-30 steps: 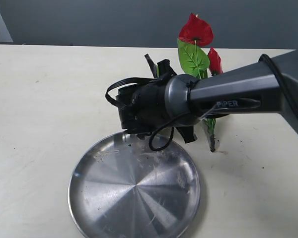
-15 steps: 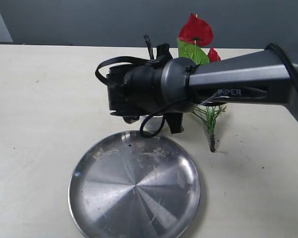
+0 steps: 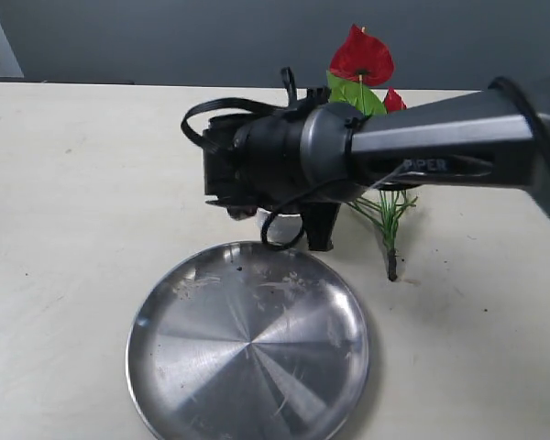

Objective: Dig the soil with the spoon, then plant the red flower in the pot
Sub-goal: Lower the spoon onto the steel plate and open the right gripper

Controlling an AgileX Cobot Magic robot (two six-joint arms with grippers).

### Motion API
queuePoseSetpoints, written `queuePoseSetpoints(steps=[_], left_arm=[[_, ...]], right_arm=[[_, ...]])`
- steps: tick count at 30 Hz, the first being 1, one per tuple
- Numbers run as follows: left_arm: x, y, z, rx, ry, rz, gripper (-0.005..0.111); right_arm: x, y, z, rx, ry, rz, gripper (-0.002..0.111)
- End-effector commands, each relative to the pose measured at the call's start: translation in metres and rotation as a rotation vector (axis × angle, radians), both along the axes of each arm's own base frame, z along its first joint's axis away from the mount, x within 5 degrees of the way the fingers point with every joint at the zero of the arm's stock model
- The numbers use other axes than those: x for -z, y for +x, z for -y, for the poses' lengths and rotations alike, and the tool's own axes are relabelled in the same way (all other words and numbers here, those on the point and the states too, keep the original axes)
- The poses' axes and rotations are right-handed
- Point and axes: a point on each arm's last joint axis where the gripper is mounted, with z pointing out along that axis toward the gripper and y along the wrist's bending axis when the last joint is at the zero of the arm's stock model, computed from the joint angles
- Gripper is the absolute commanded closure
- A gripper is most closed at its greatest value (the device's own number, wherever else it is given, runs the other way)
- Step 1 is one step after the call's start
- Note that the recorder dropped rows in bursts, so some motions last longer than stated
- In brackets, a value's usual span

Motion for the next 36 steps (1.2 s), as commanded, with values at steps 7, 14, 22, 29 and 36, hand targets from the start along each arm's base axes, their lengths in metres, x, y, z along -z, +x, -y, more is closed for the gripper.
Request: queuePoseSetpoints(steps=[7,14,22,29,36], left_arm=[[-0.001,0.000,0.001,0.010,-0.011,0.009,0.106],[-0.001,0.000,0.001,0.010,-0.011,0.009,0.106],[-0.001,0.000,0.001,0.010,-0.011,0.009,0.106],[-0.001,0.000,0.001,0.010,-0.011,0.009,0.106],[-0.001,0.000,0.001,0.010,-0.011,0.009,0.106]], right_arm=[[-0.065,-0.046,0.009,0.280,0.533,-0.318,0.109],[-0.037,-0.065,-0.019,0.219,0.647,-0.646,0.109],[0.019,-0.061,-0.026,0.280,0.500,-0.697,0.109],[0.036,-0.061,-0.028,0.305,0.462,-0.723,0.109],[0.034,-0.066,-0.027,0.312,0.453,-0.772,0.109]])
